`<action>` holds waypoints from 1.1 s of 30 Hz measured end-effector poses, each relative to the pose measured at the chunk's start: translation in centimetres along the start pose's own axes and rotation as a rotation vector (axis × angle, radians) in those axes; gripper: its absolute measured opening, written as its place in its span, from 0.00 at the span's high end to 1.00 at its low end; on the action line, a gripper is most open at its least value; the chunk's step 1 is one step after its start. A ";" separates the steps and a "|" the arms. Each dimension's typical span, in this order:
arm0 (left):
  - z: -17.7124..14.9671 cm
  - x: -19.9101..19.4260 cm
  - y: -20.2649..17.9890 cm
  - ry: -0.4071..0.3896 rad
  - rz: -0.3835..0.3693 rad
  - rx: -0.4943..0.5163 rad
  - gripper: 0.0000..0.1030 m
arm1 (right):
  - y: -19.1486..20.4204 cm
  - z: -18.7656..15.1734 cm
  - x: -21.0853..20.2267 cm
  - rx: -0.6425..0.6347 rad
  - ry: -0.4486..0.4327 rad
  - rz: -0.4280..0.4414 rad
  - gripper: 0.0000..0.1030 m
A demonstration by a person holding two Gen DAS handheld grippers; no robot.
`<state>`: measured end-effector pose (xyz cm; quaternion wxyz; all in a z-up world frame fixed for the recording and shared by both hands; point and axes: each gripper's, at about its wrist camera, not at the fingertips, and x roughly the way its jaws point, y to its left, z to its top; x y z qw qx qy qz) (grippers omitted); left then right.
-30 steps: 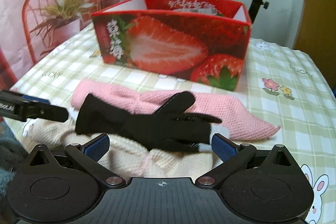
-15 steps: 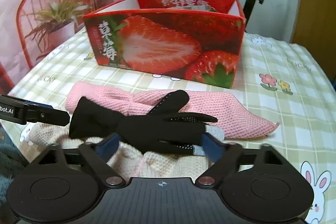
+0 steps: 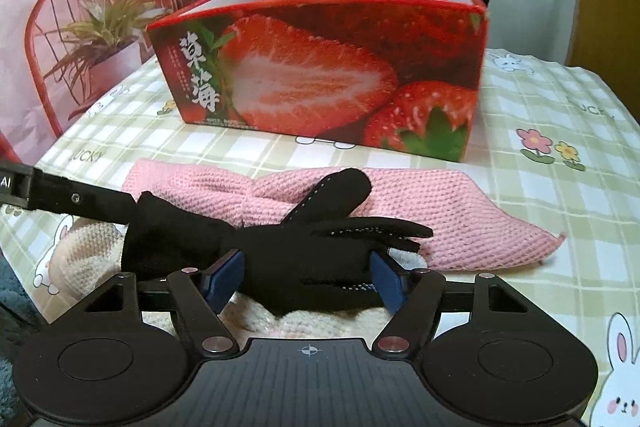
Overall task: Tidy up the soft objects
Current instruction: 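Grasp the black glove with the left gripper while the right gripper grasps its fingers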
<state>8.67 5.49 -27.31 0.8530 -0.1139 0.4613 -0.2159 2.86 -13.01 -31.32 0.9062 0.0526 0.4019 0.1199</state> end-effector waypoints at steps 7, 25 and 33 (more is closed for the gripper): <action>0.4 3.7 -1.2 0.112 0.045 0.056 0.51 | 0.3 0.4 0.7 0.005 0.009 0.010 0.36; 2.2 4.6 0.1 0.020 0.070 0.034 0.77 | -1.5 1.5 0.6 0.108 -0.019 0.065 0.38; 1.8 4.2 1.4 0.016 0.068 -0.026 0.77 | -2.6 1.7 0.0 0.128 -0.069 0.015 0.38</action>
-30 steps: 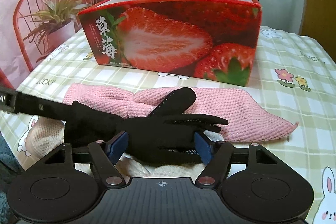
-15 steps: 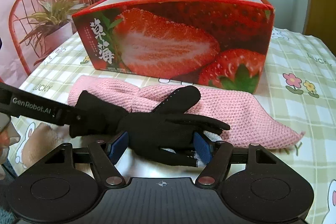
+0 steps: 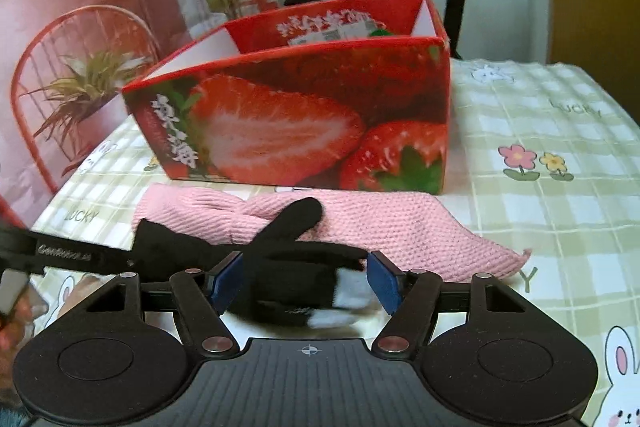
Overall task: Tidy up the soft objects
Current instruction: 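Grasp the black glove with the left gripper while the right gripper grasps its fingers, then lift the black glove off the towel with both grippers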
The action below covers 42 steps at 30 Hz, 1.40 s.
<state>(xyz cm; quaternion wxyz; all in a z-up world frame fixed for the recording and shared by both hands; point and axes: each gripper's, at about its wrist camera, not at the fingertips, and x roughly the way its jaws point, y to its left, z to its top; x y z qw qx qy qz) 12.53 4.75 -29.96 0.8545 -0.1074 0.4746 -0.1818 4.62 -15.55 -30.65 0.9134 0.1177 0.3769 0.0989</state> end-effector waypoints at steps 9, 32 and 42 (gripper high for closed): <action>-0.2 -0.4 -0.2 -0.021 0.011 0.017 0.77 | 1.5 -0.8 1.4 -0.036 0.048 0.031 0.39; -1.2 -0.6 -0.3 -0.075 0.022 0.027 0.77 | 3.0 -2.0 1.1 -0.084 0.048 0.077 0.81; -1.3 -0.6 -0.3 -0.080 0.025 0.036 0.77 | 2.9 -2.2 1.1 -0.086 0.031 0.075 0.81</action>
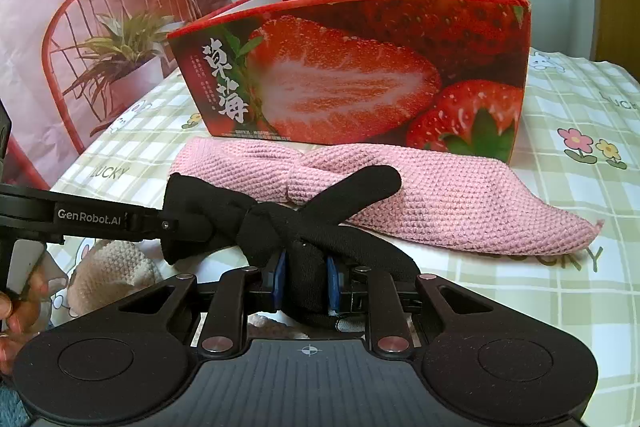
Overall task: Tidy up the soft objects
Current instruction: 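Lift the black glove off the towel with both grippers, then carry the glove with both grippers and lower it into the red box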
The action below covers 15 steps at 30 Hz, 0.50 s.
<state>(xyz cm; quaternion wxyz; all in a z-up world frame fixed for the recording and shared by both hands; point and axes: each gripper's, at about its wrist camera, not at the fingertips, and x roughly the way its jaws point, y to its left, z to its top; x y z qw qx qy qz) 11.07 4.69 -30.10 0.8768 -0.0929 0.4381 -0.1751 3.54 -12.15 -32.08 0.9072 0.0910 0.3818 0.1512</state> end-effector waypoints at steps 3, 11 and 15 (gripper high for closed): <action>0.0 0.0 0.0 0.003 -0.001 0.001 0.78 | 0.0 0.1 -0.1 0.004 0.000 0.001 0.82; 1.0 -2.9 -1.1 -0.090 -0.019 0.040 0.79 | 0.4 1.2 -2.0 -0.004 -0.078 0.021 0.86; 1.6 -4.8 -1.9 -0.148 -0.026 0.072 0.79 | 0.8 2.2 -3.4 -0.014 -0.131 0.023 0.86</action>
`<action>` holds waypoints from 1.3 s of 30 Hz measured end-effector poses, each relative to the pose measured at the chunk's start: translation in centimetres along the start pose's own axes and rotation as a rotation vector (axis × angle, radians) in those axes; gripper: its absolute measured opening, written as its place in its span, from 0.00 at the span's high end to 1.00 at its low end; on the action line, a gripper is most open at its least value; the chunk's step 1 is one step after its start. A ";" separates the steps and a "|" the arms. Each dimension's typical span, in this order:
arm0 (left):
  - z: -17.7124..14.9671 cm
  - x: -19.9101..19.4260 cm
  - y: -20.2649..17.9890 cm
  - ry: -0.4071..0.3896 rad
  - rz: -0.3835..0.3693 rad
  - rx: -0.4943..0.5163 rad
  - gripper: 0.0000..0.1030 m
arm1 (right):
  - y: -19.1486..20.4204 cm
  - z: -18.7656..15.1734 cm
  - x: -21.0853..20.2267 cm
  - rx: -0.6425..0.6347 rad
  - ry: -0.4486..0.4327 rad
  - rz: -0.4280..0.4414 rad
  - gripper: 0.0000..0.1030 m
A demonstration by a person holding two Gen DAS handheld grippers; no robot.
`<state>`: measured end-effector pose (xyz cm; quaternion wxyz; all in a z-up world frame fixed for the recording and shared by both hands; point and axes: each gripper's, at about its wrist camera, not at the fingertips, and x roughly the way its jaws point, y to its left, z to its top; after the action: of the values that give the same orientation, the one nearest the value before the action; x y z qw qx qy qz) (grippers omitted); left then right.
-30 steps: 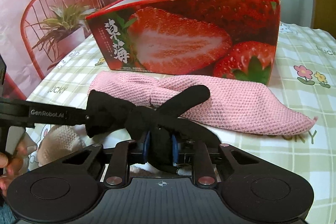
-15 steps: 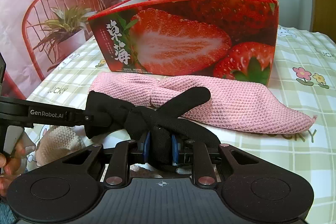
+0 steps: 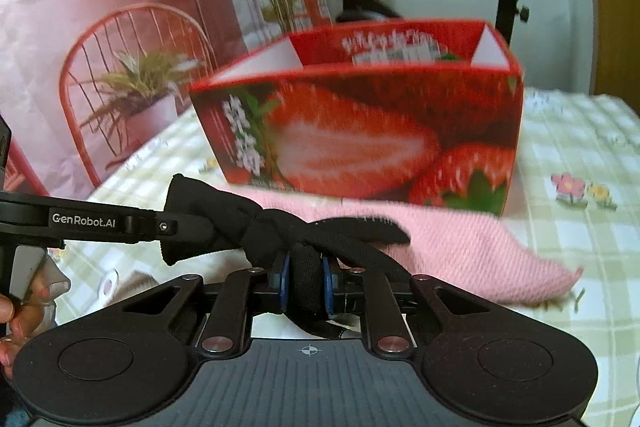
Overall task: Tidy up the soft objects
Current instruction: 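Carry the glove with both grippers and lower it into the red box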
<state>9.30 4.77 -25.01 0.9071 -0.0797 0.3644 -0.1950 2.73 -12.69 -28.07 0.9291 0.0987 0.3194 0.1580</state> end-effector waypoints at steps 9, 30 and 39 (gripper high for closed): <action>2.6 -2.4 -1.7 -0.066 -0.002 0.077 0.79 | 0.7 2.8 -2.1 -0.028 -0.082 -0.006 0.86; 12.7 -1.4 -3.0 -0.158 -0.047 0.093 0.79 | -1.7 14.0 -1.1 -0.067 -0.185 -0.013 0.86; 15.4 3.1 -1.3 -0.095 -0.052 0.014 0.77 | -2.9 16.5 3.7 -0.108 -0.118 -0.049 0.86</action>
<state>21.61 2.31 -15.49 0.9187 -0.0918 0.3171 -0.2169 16.46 -15.39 -18.14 0.9539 0.0497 0.2575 0.1460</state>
